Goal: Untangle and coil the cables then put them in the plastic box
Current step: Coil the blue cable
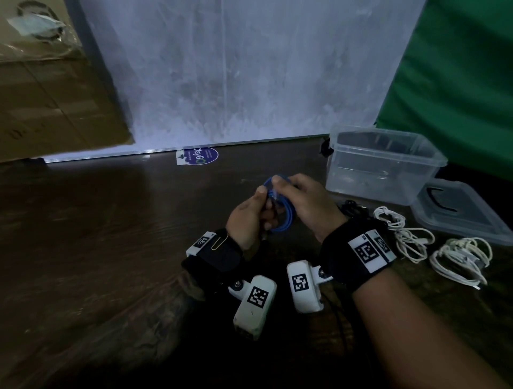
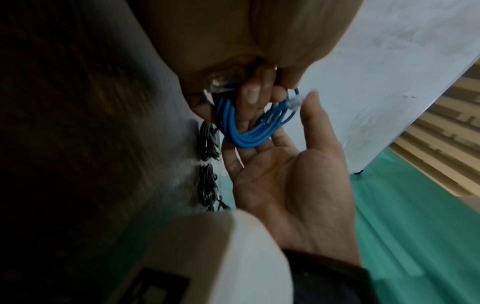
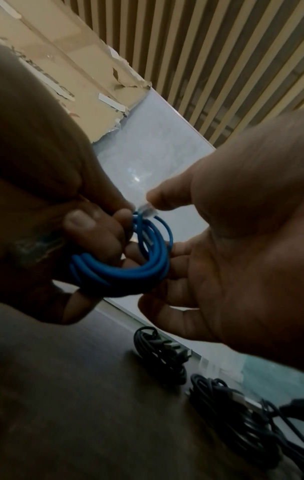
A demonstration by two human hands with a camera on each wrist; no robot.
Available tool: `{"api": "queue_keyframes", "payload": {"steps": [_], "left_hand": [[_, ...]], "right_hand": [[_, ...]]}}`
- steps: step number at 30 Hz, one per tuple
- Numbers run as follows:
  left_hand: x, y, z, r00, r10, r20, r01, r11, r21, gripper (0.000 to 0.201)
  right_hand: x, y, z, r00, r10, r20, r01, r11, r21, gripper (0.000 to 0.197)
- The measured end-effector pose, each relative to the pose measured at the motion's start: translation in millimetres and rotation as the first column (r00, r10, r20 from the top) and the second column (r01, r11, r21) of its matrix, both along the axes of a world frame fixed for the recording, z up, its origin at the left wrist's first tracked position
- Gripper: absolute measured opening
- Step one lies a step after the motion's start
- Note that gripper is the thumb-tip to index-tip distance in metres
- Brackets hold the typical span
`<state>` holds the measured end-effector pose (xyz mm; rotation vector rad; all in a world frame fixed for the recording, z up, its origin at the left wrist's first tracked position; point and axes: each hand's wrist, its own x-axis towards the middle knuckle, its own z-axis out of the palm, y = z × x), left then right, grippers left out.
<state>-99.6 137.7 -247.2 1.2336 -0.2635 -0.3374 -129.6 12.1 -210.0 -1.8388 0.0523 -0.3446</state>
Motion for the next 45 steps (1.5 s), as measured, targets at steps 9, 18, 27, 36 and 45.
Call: {"api": "queue_keyframes", "payload": {"steps": [9, 18, 27, 36, 45], "left_hand": [[-1, 2, -2, 0.985, -0.170, -0.010, 0.169, 0.985, -0.041, 0.024], [2, 6, 8, 0.987, -0.144, 0.070, 0.145, 0.989, -0.016, 0.027], [0, 7, 11, 0.962, -0.192, 0.194, 0.201, 0.979, -0.028, 0.033], [-15, -5, 24, 0.907, -0.395, -0.143, 0.396, 0.918, -0.024, 0.049], [-30, -12, 26, 0.903, -0.354, 0.243, 0.233, 0.880, 0.414, 0.038]], "right_hand": [[4, -12, -4, 0.999, 0.007, 0.050, -0.008, 1.000, 0.017, 0.021], [-6, -10, 11, 0.942, 0.051, 0.333, -0.022, 0.996, -0.092, 0.010], [-6, -22, 16, 0.921, 0.372, -0.118, -0.303, 0.873, 0.383, 0.025], [-13, -39, 36, 0.971, -0.084, 0.222, 0.073, 0.996, 0.057, 0.019], [-12, -38, 44, 0.866, -0.282, 0.414, 0.208, 0.954, 0.214, 0.015]]}}
